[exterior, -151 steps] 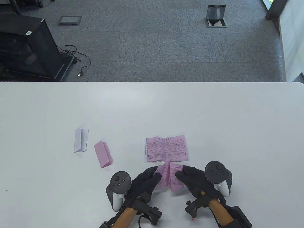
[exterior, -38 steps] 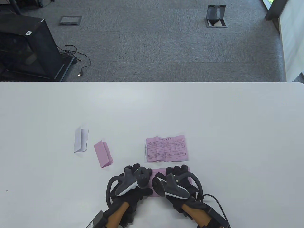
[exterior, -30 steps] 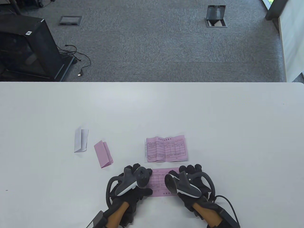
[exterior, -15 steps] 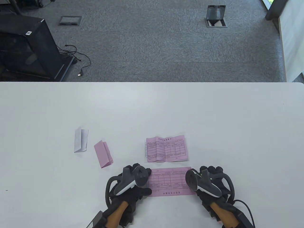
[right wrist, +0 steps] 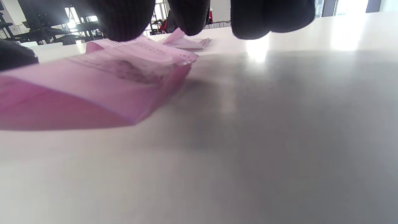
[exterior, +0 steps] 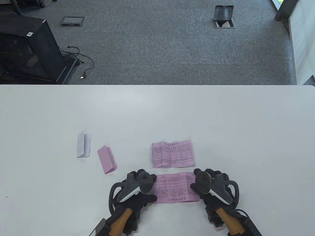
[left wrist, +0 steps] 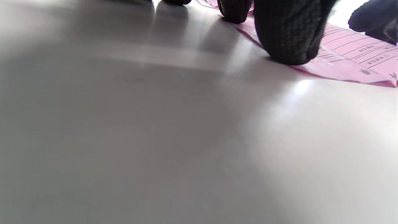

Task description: Unfold folded invoices and stack

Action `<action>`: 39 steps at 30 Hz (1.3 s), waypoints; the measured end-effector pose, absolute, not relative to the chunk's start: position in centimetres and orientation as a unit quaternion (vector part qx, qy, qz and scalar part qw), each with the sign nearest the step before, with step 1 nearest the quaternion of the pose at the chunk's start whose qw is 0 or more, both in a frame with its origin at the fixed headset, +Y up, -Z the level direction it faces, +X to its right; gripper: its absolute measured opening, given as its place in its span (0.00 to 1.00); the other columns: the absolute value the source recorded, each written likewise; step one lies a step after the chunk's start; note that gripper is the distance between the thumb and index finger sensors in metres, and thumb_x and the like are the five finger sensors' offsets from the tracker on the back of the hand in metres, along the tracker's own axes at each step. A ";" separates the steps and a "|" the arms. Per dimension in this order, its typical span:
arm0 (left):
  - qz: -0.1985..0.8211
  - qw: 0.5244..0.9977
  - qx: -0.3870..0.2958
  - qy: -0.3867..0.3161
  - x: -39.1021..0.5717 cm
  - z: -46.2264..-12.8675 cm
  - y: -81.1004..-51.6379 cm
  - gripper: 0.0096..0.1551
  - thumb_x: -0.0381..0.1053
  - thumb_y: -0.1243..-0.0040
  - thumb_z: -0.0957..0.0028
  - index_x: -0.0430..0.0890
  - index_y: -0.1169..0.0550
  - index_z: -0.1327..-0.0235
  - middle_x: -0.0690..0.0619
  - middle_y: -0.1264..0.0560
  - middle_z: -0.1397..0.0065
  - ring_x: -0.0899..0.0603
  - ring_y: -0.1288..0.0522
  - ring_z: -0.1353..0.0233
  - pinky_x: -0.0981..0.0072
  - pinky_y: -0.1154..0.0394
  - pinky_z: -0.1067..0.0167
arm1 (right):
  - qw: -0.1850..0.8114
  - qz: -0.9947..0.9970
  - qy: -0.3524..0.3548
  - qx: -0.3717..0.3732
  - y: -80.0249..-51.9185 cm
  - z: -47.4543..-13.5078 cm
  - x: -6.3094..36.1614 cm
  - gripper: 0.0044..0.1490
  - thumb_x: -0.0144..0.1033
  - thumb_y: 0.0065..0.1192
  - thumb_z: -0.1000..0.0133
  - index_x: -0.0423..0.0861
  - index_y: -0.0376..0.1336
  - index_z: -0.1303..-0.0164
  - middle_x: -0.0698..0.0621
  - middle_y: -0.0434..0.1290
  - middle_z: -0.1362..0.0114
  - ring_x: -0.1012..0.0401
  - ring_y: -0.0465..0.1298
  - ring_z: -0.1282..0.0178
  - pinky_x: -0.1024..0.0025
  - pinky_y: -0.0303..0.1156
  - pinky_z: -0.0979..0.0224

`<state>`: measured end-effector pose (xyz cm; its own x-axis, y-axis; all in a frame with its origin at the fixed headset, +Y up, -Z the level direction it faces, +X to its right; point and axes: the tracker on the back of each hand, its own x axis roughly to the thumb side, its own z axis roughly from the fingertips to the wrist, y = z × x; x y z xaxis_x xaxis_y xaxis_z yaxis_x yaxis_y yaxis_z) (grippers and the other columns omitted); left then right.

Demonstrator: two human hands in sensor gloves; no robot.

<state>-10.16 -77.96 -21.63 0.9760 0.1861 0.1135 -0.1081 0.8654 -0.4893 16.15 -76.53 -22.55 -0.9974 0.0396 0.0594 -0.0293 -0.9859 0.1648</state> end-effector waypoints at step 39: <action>0.190 0.960 -0.206 -0.030 -12.4 -21.8 -76.7 0.57 0.65 0.34 0.55 0.57 0.52 0.18 0.39 0.61 0.13 0.29 0.57 0.17 0.36 0.48 0.24 | 0.480 0.874 0.054 0.061 -74.2 -21.5 18.3 0.22 0.46 0.64 0.49 0.48 0.67 0.49 0.46 0.67 0.30 0.44 0.66 0.29 0.36 0.56 0.26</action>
<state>-12.45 -76.74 -21.82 0.9263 0.3762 -0.0197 -0.3512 0.8434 -0.4067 18.29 -74.21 -21.46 -0.5324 0.8447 0.0550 -0.8315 -0.5340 0.1532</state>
